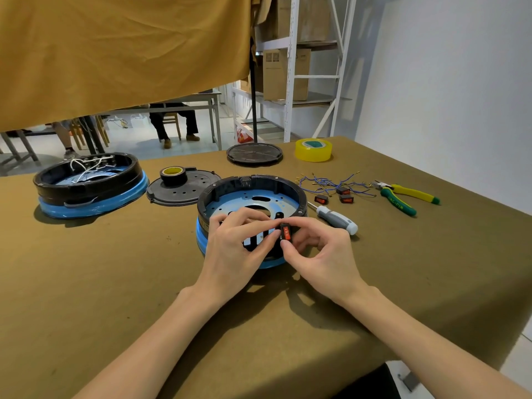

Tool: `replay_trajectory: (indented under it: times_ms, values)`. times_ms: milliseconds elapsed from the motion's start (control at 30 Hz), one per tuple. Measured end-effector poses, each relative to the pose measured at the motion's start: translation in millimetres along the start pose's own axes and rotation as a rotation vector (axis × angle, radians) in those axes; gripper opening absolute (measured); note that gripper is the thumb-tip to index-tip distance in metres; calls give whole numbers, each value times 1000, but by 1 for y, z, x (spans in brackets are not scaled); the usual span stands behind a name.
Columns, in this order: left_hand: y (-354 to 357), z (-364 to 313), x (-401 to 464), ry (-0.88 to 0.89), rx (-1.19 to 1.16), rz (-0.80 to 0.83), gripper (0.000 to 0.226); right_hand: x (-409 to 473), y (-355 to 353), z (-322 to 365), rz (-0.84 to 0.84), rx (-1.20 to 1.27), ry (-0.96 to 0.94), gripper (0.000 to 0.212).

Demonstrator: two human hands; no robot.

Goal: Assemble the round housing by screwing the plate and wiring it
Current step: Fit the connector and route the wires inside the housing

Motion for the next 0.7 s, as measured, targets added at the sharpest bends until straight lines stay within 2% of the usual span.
replay_trajectory:
  times_ms: [267, 400, 567, 700]
  values:
    - [3, 0, 0, -30, 49, 73, 48, 2, 0, -6, -2, -19, 55, 36]
    - [4, -2, 1, -45, 50, 75, 55, 2, 2, -8, 54, -32, 67, 35]
    - [6, 0, 2, -66, 89, 71, 47, 1, 2, -12, 114, -7, 117, 31]
    - [7, 0, 2, -79, 99, 52, 46, 5, -7, -19, 57, 25, 175, 42]
Point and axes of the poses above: each hand's wrist, its own x-axis towards the middle knuckle, its own y-axis out of the palm, z = x × y, the point moved 7 cm from there along x, towards the middle knuckle, and after that the axes turned 4 degrees about -z, right-handed, at the moved point
